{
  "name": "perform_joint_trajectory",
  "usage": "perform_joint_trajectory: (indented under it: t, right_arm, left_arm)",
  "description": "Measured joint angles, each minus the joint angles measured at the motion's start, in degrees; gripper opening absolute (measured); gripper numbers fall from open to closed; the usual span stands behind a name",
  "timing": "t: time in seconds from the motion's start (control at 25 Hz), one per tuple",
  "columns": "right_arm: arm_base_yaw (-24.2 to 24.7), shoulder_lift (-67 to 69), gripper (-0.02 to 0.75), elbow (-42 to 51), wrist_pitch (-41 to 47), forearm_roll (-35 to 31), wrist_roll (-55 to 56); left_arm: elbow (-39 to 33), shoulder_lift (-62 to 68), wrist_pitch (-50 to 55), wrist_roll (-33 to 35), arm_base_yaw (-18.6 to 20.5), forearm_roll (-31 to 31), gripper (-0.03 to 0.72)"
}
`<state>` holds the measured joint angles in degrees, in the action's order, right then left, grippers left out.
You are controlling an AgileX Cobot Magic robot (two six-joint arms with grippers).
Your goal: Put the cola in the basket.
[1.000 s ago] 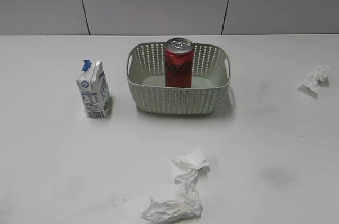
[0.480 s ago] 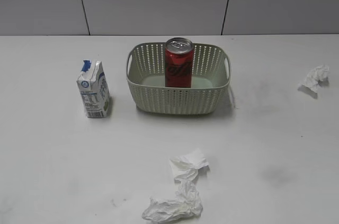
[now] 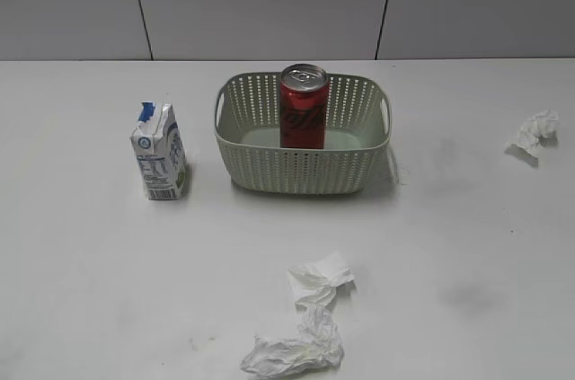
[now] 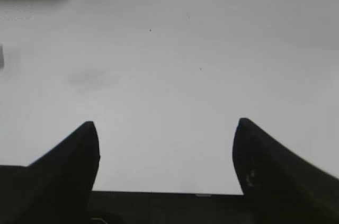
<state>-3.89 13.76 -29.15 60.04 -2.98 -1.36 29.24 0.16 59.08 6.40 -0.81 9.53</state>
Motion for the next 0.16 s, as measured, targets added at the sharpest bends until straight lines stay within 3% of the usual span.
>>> perform_joint_trajectory:
  t: [0.16]
  right_arm:
    - [0.0, -5.8, 0.592, 0.0, -0.1, 0.0, 0.0]
  left_arm:
    - [0.0, 0.0, 0.0, 0.0, 0.0, 0.0, 0.229]
